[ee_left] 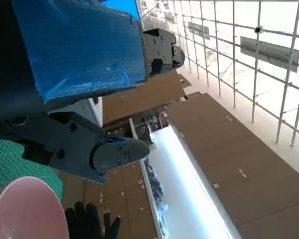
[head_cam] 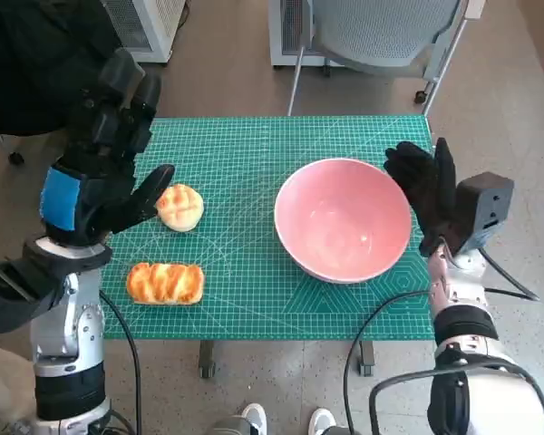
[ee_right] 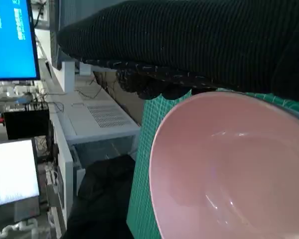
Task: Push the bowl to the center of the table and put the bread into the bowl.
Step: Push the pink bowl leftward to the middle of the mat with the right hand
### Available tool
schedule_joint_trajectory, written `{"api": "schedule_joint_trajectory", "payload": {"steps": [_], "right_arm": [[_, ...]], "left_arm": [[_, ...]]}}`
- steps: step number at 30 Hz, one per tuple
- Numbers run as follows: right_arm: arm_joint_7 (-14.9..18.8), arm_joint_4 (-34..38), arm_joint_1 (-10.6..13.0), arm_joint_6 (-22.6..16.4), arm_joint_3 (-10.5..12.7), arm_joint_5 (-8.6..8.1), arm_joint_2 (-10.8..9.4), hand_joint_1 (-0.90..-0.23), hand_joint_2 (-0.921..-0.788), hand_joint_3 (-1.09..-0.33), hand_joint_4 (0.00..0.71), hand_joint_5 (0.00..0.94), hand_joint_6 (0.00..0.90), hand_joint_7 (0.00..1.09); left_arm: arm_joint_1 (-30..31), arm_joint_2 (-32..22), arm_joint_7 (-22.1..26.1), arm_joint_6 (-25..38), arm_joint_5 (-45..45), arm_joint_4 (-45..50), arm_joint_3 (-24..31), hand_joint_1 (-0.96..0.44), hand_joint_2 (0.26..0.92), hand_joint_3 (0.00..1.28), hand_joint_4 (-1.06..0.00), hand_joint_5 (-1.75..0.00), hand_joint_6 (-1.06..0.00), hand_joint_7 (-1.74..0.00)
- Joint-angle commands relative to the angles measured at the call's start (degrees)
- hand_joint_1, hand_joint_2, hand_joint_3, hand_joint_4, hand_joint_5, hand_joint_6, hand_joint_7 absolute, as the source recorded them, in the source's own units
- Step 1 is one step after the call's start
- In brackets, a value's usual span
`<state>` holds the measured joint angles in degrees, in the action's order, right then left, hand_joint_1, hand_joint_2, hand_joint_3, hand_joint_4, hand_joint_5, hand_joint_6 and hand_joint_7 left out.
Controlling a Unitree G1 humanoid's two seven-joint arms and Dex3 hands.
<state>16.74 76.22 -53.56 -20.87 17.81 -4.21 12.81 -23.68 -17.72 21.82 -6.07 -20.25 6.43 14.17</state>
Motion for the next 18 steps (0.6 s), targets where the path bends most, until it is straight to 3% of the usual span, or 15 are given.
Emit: {"api": "schedule_joint_trajectory", "payload": {"steps": [1, 18], "right_arm": [[0.0, 0.8, 0.0, 1.3, 0.4, -0.09, -1.4, -0.592, -0.921, -0.856, 0.193, 0.0, 0.252, 0.0], [0.6, 0.8, -1.2, 1.8, -0.2, 0.45, -3.4, -0.6, -0.921, -0.854, 0.199, 0.001, 0.259, 0.0]], "left_arm": [[0.9, -1.2, 0.0, 0.3, -0.1, 1.1, 0.7, -0.29, 0.867, 0.48, -0.07, -0.01, 0.0, -0.23], [2.9, -2.2, -0.5, 0.6, -0.1, 3.0, 1.8, -0.31, 0.92, 0.35, -0.08, -0.01, 0.0, -0.26]]}}
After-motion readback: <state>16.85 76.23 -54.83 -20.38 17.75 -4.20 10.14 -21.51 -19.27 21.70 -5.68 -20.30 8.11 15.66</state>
